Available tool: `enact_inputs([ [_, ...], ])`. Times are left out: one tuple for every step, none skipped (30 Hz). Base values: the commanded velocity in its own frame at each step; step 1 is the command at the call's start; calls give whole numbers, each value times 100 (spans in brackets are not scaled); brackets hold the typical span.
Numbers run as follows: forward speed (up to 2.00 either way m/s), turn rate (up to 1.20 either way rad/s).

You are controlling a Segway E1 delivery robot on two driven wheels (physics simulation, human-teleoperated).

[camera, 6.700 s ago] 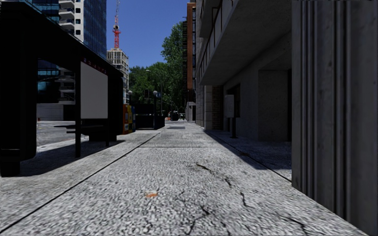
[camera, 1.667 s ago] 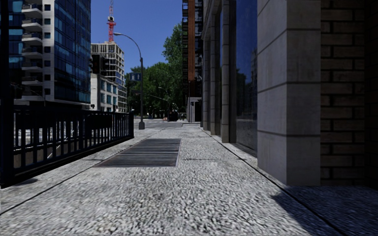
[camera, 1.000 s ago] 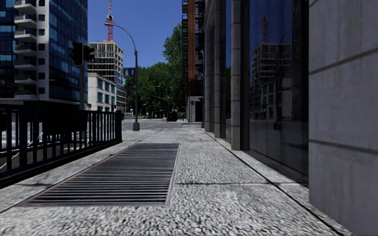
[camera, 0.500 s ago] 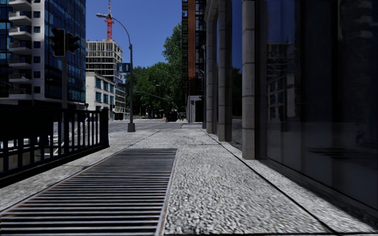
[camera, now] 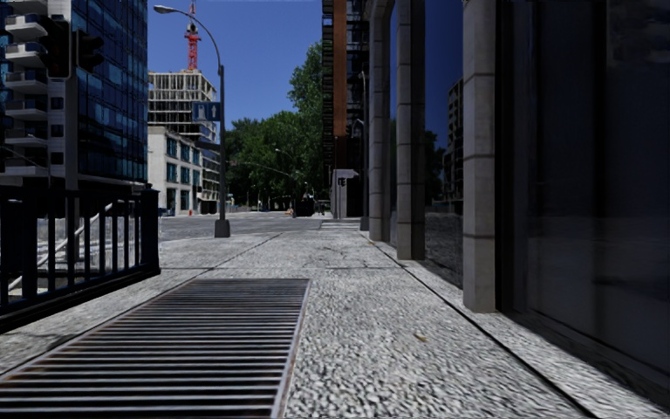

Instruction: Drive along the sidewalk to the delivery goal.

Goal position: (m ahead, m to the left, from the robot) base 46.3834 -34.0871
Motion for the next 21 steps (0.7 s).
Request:
enact_inputs([
  [200, 0],
  [200, 0],
  [200, 0],
  [200, 0],
  [200, 0],
  [200, 0],
  [200, 0],
  [200, 0],
  [200, 0],
  [200, 0],
  [200, 0],
  [200, 0],
  [200, 0],
  [200, 0],
  [200, 0],
  [200, 0],
  [200, 0],
  [200, 0],
  [200, 0],
  [200, 0],
  [200, 0],
])
